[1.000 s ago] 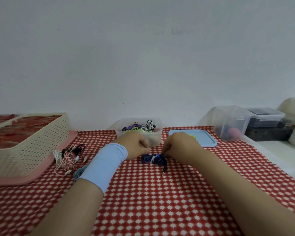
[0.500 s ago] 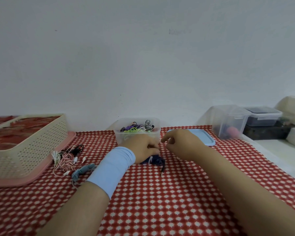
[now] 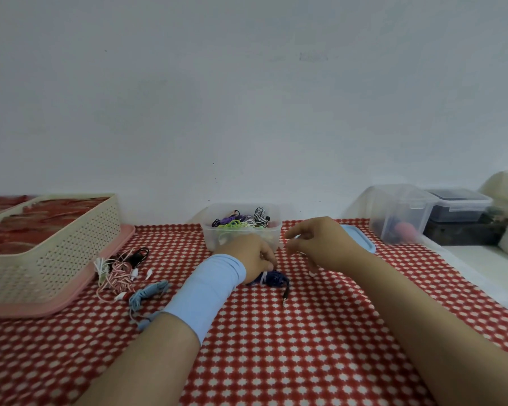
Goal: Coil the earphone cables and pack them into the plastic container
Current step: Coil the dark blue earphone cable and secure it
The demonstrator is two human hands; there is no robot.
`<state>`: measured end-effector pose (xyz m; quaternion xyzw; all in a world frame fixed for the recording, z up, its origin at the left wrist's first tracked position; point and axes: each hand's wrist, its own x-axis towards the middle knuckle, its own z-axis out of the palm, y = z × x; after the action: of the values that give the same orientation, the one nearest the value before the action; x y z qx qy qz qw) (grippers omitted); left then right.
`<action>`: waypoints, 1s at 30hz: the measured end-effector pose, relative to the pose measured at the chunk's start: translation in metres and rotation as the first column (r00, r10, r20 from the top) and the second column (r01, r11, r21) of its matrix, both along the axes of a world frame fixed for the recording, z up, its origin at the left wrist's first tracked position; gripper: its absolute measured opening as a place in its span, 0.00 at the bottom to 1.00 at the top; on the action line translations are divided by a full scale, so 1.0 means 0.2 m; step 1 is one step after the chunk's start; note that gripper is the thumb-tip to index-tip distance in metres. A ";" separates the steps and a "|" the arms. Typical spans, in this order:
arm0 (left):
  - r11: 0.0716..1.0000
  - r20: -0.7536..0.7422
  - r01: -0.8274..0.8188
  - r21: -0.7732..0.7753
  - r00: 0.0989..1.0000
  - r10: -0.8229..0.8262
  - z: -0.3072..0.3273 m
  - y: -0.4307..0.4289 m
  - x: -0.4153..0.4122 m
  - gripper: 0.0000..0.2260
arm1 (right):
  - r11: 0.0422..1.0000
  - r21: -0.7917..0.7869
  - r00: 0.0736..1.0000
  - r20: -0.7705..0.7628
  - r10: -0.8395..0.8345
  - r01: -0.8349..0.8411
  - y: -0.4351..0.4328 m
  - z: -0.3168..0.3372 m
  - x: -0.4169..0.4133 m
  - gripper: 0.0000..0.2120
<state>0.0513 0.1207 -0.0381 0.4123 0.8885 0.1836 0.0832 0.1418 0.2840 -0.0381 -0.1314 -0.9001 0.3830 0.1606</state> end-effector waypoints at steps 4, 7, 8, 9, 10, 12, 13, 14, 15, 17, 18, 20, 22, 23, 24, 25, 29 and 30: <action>0.986 0.159 -0.060 0.153 0.987 0.035 -0.03 -0.02 -0.03 0.09 | 0.986 -0.161 0.998 -0.050 0.030 -0.038 -0.02 0.02 0.02 0.02; 0.952 0.261 -0.088 0.292 0.965 0.009 -0.05 -0.02 -0.06 0.08 | 0.981 -0.187 0.998 0.008 0.061 -0.058 -0.03 0.03 0.02 0.03; 0.941 0.275 -0.086 0.329 0.961 -0.008 -0.06 -0.02 -0.07 0.07 | 0.980 -0.188 0.996 0.049 0.081 -0.070 -0.04 0.03 0.02 0.03; 0.934 0.277 -0.083 0.349 0.961 -0.018 -0.06 -0.02 -0.07 0.08 | 0.976 -0.204 0.992 0.083 0.096 -0.078 -0.05 0.03 0.02 0.03; 0.928 0.273 -0.083 0.364 0.962 -0.020 -0.06 -0.02 -0.06 0.08 | 0.969 -0.237 0.990 0.100 0.101 -0.075 -0.05 0.02 0.02 0.03; 0.911 0.280 -0.100 0.401 0.960 -0.018 -0.06 -0.01 -0.06 0.09 | 0.948 -0.316 0.992 0.102 0.080 -0.044 -0.06 0.03 0.02 0.05; 0.897 0.292 -0.111 0.428 0.956 -0.021 -0.06 -0.01 -0.05 0.08 | 0.936 -0.351 0.993 0.098 0.072 -0.033 -0.06 0.03 0.02 0.06; 0.881 0.304 -0.127 0.457 0.953 -0.020 -0.06 -0.01 -0.05 0.08 | 0.923 -0.384 0.993 0.094 0.072 -0.030 -0.05 0.04 0.02 0.07; 0.868 0.306 -0.146 0.474 0.952 -0.007 -0.05 -0.02 -0.05 0.06 | 0.909 -0.415 0.993 0.091 0.074 -0.030 -0.05 0.04 0.02 0.07; 0.862 0.279 -0.173 0.476 0.960 0.038 -0.05 -0.01 -0.05 0.05 | 0.890 -0.455 0.994 0.084 0.068 -0.023 -0.04 0.04 0.02 0.07; 0.868 0.265 -0.173 0.466 0.963 0.050 -0.05 -0.01 -0.05 0.05 | 0.886 -0.464 0.995 0.080 0.061 -0.017 -0.04 0.04 0.02 0.07; 0.878 0.285 -0.160 0.452 0.958 0.028 -0.05 -0.01 -0.04 0.06 | 0.877 -0.481 0.996 0.068 0.049 -0.010 -0.04 0.04 0.02 0.05; 0.878 0.296 -0.148 0.455 0.955 0.008 -0.04 -0.01 -0.04 0.09 | 0.859 -0.512 0.997 0.056 0.044 -0.009 -0.04 0.04 0.02 0.04; 0.873 0.293 -0.147 0.465 0.956 0.005 -0.04 -0.01 -0.04 0.10 | 0.847 -0.531 0.998 0.050 0.045 -0.012 -0.04 0.05 0.02 0.05; 0.863 0.299 -0.157 0.481 0.954 0.007 -0.03 -0.02 -0.03 0.11 | 0.835 -0.550 0.998 0.044 0.046 -0.014 -0.04 0.05 0.02 0.05; 0.850 0.309 -0.169 0.499 0.951 0.008 -0.02 -0.02 -0.03 0.11 | 0.826 -0.563 0.998 0.037 0.043 -0.015 -0.04 0.05 0.02 0.05; 0.825 0.302 -0.173 0.538 0.953 0.003 -0.01 -0.03 -0.02 0.09 | 0.802 -0.596 0.999 -0.003 0.046 -0.038 -0.04 0.07 0.03 0.04; 0.822 0.305 -0.171 0.542 0.952 -0.002 -0.01 -0.03 -0.01 0.09 | 0.796 -0.604 0.998 -0.016 0.054 -0.053 -0.04 0.07 0.03 0.04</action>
<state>0.0488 0.1145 -0.0404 0.3464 0.7901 0.4994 0.0798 0.1473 0.2766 -0.0243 -0.1506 -0.7348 0.6539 0.0986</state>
